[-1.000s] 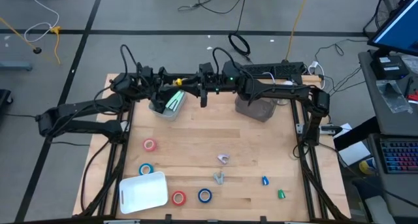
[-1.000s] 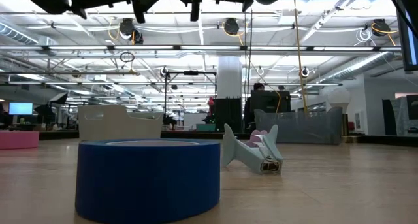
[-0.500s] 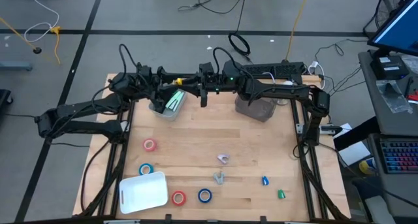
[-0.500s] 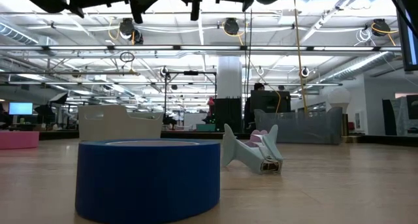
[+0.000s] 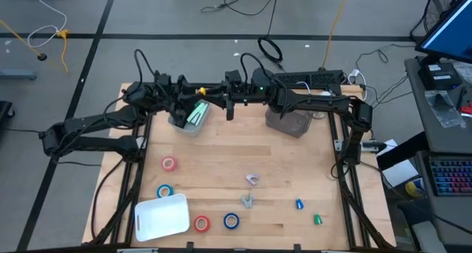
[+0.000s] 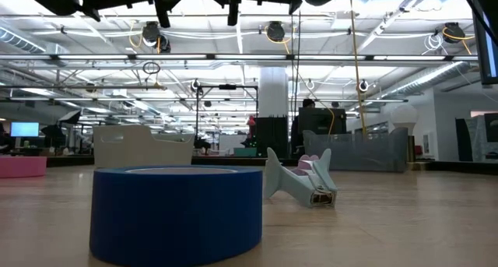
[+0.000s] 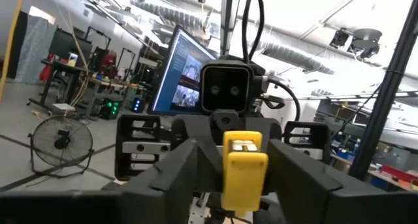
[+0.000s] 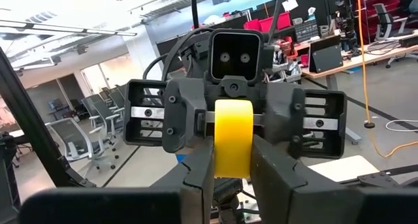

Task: Pick and place Stapler, Stapler remover, tape
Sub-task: Put the yellow stapler into the gray bin

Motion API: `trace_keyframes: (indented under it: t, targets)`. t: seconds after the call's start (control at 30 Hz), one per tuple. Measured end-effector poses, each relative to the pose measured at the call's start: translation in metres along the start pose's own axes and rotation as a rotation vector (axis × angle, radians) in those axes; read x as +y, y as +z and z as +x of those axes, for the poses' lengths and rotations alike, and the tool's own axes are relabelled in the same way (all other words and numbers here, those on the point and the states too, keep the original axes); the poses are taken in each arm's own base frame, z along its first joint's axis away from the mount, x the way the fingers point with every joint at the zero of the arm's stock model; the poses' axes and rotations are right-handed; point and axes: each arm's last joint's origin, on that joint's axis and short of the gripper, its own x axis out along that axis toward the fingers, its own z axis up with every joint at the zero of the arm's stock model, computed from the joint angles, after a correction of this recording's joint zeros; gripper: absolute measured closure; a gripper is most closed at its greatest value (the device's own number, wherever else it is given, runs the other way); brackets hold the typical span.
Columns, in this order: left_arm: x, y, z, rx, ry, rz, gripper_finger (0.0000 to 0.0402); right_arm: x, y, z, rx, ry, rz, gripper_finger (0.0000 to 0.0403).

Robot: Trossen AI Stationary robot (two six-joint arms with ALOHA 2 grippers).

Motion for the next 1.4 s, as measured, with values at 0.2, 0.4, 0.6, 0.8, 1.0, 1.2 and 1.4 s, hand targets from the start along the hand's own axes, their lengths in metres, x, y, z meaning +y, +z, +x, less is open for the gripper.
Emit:
trace_keyframes:
  t: [0.2, 0.4, 0.6, 0.8, 1.0, 1.2, 1.4]
  targets:
    - [0.000, 0.000, 0.000, 0.000, -0.008, 0.003, 0.0302, 0.000, 0.000, 0.000, 0.001, 0.000, 0.000, 0.0332]
    - [0.000, 0.000, 0.000, 0.001, -0.009, 0.018, 0.0343, 0.000, -0.001, 0.000, 0.007, -0.004, 0.002, 0.0315]
    - [0.000, 0.000, 0.000, 0.001, -0.007, 0.013, 0.0323, 0.000, -0.001, 0.000, 0.010, -0.003, 0.002, 0.0300]
    - [0.000, 0.000, 0.000, 0.001, -0.006, 0.024, 0.0341, 0.000, -0.001, 0.000, 0.010, -0.004, -0.019, 0.0289]
    - [0.002, -0.001, -0.001, 0.009, 0.012, 0.033, 0.0330, -0.004, -0.003, -0.001, 0.044, -0.021, -0.008, 0.0261]
    - [0.008, 0.004, -0.003, -0.013, 0.034, 0.051, 0.0338, -0.011, -0.009, -0.003, 0.103, -0.054, 0.016, 0.0218]
    - [0.014, 0.006, -0.006, -0.008, 0.053, 0.054, 0.0332, -0.022, -0.011, -0.008, 0.157, -0.098, 0.021, 0.0181]
